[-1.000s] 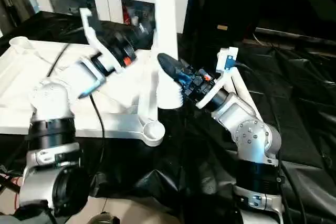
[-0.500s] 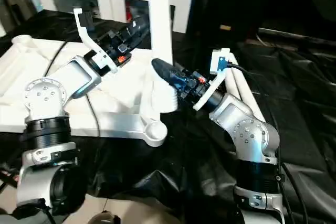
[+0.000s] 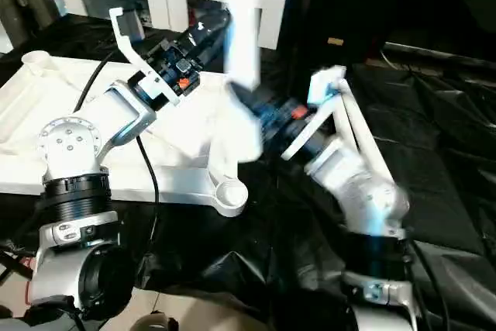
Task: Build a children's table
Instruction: Pick table leg
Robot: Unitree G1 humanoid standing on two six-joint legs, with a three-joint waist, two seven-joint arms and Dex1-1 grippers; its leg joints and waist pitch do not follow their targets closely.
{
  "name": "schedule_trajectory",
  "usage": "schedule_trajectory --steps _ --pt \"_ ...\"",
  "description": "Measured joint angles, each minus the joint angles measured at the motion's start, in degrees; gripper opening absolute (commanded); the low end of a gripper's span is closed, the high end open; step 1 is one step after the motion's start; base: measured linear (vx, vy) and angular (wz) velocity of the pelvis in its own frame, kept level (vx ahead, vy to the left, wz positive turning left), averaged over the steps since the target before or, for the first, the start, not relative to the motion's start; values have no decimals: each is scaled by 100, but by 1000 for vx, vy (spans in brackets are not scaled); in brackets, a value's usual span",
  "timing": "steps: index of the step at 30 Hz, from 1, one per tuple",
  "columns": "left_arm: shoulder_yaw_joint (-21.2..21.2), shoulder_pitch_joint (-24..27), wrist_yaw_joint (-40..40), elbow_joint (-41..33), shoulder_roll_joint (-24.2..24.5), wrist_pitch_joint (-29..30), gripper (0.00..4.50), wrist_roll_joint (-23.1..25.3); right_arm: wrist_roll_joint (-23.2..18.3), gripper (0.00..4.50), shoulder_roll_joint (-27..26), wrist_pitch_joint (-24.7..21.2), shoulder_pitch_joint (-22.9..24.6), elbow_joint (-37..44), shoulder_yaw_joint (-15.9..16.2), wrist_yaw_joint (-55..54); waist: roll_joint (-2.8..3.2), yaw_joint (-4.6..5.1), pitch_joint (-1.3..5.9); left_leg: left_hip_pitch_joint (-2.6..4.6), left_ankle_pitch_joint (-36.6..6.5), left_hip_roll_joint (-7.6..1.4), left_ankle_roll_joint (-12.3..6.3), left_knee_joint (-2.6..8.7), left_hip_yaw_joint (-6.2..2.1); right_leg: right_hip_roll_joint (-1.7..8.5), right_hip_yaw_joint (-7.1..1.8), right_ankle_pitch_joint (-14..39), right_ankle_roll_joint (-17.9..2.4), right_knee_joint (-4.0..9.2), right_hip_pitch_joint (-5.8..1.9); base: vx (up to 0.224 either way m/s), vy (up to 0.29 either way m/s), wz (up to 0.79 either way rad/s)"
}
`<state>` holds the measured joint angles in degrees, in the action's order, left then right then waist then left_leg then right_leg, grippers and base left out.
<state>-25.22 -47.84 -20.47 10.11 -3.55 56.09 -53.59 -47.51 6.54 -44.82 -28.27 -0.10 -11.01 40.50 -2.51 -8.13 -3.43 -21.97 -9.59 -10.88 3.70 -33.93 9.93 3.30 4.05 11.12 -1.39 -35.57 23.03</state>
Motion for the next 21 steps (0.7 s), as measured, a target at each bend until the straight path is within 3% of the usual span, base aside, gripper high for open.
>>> schedule_trajectory --steps 7,11,13,15,21 --pt "174 225 -61 -45 163 8 284 12 367 186 327 -3 162 41 620 174 2 2 0 1 1 0 1 0 -1 0 0 -1 1 0 -1 0 0 0" --pt "398 276 -73 -138 328 13 241 214 474 186 329 -3 170 8 684 173 2 1 0 1 1 0 1 0 -1 0 0 -1 2 1 -1 0 0 0" --pt "516 321 -73 -227 407 7 241 332 468 186 333 -1 169 -3 708 175 2 -2 0 1 0 0 1 0 -2 0 1 -1 3 1 -1 0 0 0" --pt "597 353 -73 -252 443 -7 206 379 480 186 360 3 169 -18 731 175 -1 -7 2 0 1 1 1 0 -1 0 0 -1 2 1 -2 0 0 0" --pt "755 468 -136 -296 497 -233 187 495 541 185 389 22 169 -70 783 204 -7 -2 3 1 1 0 2 0 -1 0 0 -2 3 -1 -1 0 0 0"
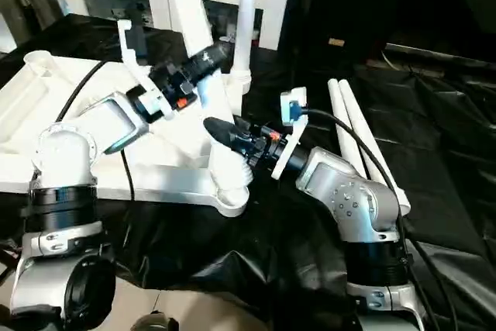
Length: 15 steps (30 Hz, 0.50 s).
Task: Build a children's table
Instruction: Pick table leg
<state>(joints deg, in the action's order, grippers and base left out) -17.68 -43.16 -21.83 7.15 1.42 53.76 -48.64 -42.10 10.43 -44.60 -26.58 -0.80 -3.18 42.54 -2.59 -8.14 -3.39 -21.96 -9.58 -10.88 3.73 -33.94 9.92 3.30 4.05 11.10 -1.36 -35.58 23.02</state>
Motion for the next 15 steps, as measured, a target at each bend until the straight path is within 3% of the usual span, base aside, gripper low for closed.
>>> schedule_trajectory --steps 4,7,9,15 --pt "83 0 -63 -17 28 -71 186 90 6 185 37 27 -1 -4 34 3 -3 -1 1 0 0 0 0 0 0 0 -1 0 0 0 0 0 0 0" --pt "203 2 -107 -20 87 -126 186 120 28 255 54 32 -3 -10 60 3 -4 -1 1 0 0 0 0 0 0 0 0 0 0 0 0 0 0 0" --pt "377 23 -142 -123 155 -149 186 228 88 258 70 31 -8 -32 93 4 -5 0 1 0 0 0 0 0 0 0 0 0 0 0 0 0 0 0" --pt "699 51 -359 -290 297 -293 186 463 121 319 143 -128 -78 -74 104 -93 -9 1 0 1 1 0 0 0 0 0 0 0 1 -2 0 0 0 0"
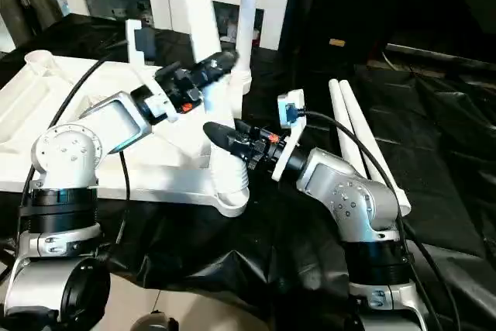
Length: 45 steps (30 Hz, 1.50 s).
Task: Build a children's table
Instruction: Pick table leg
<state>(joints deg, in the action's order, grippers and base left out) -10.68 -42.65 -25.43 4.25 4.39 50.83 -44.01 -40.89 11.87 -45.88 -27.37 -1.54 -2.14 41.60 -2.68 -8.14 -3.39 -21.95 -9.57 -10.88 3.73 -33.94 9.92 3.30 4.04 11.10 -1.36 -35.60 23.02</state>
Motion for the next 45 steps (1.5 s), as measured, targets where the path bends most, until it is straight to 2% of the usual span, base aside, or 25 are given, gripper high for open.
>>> schedule_trajectory --steps 3,7,9,11,18,30,41,42,45 --pt "283 0 -154 -73 176 -88 186 182 -53 347 102 -317 -100 -28 1 -60 -1 0 0 0 0 0 1 -1 0 0 -1 -1 1 0 0 0 0 0" --pt "494 -1 -318 -77 279 -258 185 373 -48 374 25 -498 -382 -129 -66 -425 -1 3 0 0 2 0 3 -1 0 0 -1 -1 2 -4 1 0 0 0" --pt "618 0 -344 -66 347 -297 185 516 356 374 294 -322 -463 13 221 -467 -7 2 -1 0 3 0 5 -1 0 0 -1 -1 3 -5 1 0 0 0" --pt "627 0 -408 -66 391 -360 185 554 450 374 284 -259 -481 29 243 -474 -14 3 -1 1 3 0 5 -1 0 0 -1 0 6 -8 1 0 0 0" --pt "851 -1 -672 -55 560 -440 185 666 579 374 506 -209 -617 -53 522 -271 -26 -3 -3 1 3 0 5 -4 0 0 -2 0 6 -12 2 0 0 0" --pt "1057 -83 -1257 -55 642 -421 185 620 671 374 979 -291 -464 -72 1020 715 -47 -1 -7 1 2 -2 3 -26 0 0 -4 -1 4 -28 1 0 0 0" --pt "1067 -83 -1547 -56 642 -398 185 537 660 374 973 -360 -461 -153 1051 928 -50 0 -7 0 2 -4 3 -39 0 0 -4 -2 2 -37 1 0 0 0" --pt "1070 -83 -1558 -56 642 -382 185 537 650 342 966 -364 -461 -153 1051 953 -50 0 -7 0 2 -4 3 -39 0 0 -4 -2 2 -38 1 0 0 0" --pt "1072 -82 -1580 -57 642 -363 185 535 621 327 953 -374 -461 -162 1051 987 -50 -1 -7 0 2 -4 2 -41 0 0 -4 -2 2 -39 1 0 0 0"
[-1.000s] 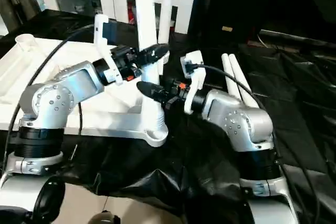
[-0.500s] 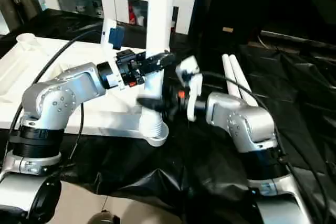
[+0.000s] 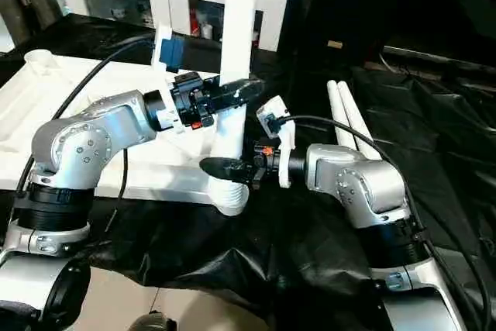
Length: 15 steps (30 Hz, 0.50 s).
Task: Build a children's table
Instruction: Pick table leg
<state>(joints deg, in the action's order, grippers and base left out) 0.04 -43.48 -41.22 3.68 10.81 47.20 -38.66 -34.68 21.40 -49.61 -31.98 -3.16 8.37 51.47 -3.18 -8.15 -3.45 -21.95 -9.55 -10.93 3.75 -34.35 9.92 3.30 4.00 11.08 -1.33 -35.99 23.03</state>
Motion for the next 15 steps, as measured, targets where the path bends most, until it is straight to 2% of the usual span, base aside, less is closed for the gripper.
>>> schedule_trajectory --steps 8,15 --pt "-6 0 -56 0 -4 12 185 -1 -71 253 -37 -33 13 -36 0 106 0 -1 0 0 0 -1 0 -3 0 0 0 -1 -1 -2 0 0 0 0" --pt "-6 1 -53 6 -23 19 185 5 -88 206 -47 -38 38 -12 0 144 0 1 0 0 0 -1 0 -6 0 0 0 -1 -1 -4 0 0 0 0"
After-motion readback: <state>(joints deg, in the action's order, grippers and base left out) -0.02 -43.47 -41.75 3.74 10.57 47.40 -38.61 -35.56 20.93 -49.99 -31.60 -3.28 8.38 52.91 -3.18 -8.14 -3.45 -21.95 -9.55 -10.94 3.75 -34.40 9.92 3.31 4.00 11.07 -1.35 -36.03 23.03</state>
